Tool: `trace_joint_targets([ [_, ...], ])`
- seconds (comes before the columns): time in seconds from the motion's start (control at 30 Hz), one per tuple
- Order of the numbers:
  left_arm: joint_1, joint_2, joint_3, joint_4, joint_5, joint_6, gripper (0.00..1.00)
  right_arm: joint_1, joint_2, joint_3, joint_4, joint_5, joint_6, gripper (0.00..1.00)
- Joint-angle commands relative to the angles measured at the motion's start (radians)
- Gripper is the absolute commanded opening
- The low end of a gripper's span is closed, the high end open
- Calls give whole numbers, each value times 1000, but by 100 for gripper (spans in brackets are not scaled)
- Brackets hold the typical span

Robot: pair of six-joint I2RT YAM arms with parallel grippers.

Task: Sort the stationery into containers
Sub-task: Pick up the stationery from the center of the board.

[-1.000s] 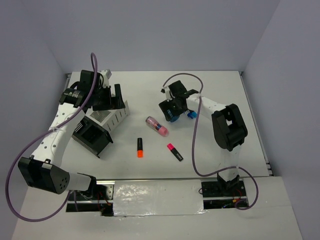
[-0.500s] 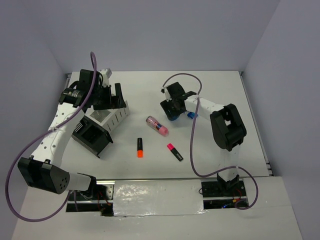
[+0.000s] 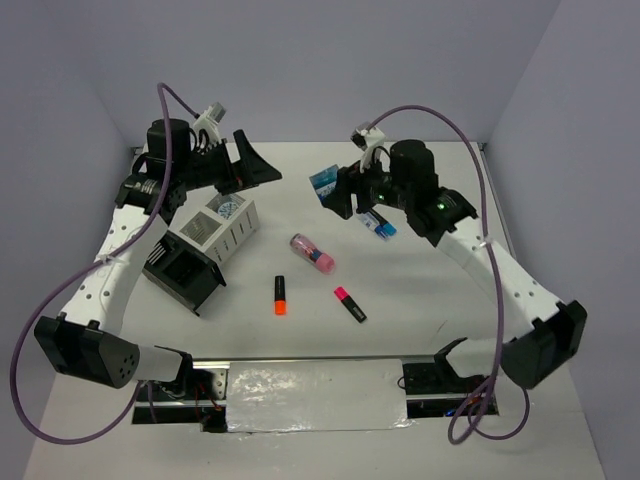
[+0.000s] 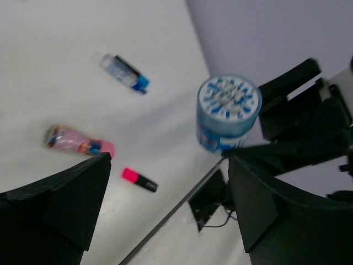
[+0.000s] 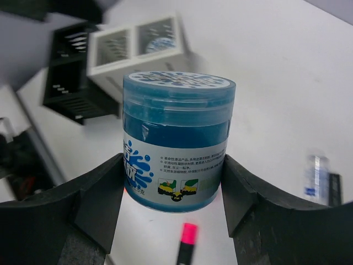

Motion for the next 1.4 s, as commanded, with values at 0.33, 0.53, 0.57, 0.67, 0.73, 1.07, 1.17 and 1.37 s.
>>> trace_joint_targets([
  [0.33, -104, 6, -32, 423, 293, -308, 99, 59, -118, 2, 58, -234, 121, 0],
  [0.53, -155, 29, -61, 440, 310, -335, 99, 65, -104, 40, 19, -233, 92, 0],
  [0.57, -159, 35, -58, 428, 299, -320, 99, 66, -104, 48, 16, -231, 87, 0],
  [0.67, -170, 51, -38, 350, 281, -274, 99, 71, -104, 57, 8, -242, 81, 0],
  [0.73, -172, 52, -29, 320, 262, -260, 99, 81, -107, 60, 10, -250, 79, 0],
  [1.07, -184, 71, -19, 247, 249, -205, 98, 83, -103, 85, 8, -241, 67, 0],
  [1.17, -182, 77, -15, 229, 261, -194, 99, 83, -103, 91, 8, -225, 58, 0],
  [1.37, -182, 66, -52, 320, 307, -252, 88, 83, -83, 99, 13, -236, 53, 0],
])
